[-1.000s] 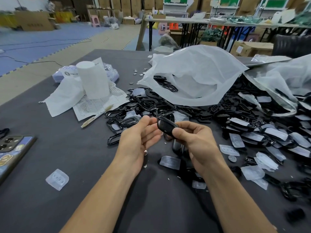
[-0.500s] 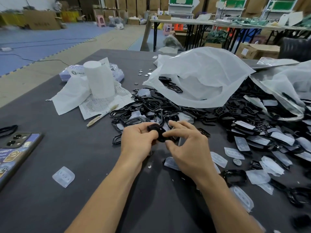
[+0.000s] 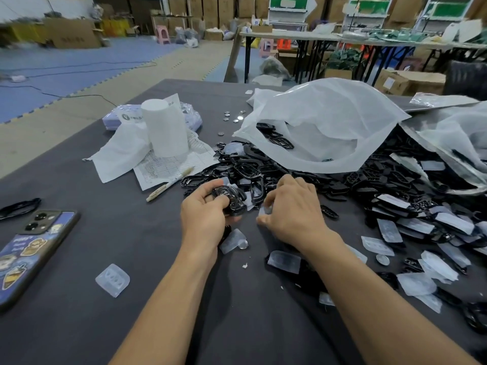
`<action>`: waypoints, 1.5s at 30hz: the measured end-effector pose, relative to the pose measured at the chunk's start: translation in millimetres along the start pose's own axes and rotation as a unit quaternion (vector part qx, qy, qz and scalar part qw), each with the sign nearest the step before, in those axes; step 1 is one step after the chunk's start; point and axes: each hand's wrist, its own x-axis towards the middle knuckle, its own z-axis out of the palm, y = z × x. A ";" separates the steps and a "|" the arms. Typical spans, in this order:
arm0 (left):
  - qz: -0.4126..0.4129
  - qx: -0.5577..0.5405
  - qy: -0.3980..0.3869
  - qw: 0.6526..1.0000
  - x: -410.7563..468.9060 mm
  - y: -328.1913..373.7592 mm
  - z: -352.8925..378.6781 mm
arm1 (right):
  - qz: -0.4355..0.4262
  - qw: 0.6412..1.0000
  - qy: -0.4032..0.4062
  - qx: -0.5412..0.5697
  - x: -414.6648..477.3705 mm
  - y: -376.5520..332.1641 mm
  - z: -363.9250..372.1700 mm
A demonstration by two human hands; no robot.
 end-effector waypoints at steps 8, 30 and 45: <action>-0.014 -0.013 -0.002 1.000 4.6 -2.6 2.9 | -0.015 0.994 0.049 0.101 -6.4 9.9 5.2; -0.019 0.008 -0.046 0.999 -3.4 -4.1 7.6 | 0.135 0.788 0.021 0.600 -46.2 7.9 -14.6; 0.018 0.114 -0.159 0.980 -21.5 -9.8 18.5 | 0.123 0.782 -0.015 0.611 -51.6 14.2 -12.1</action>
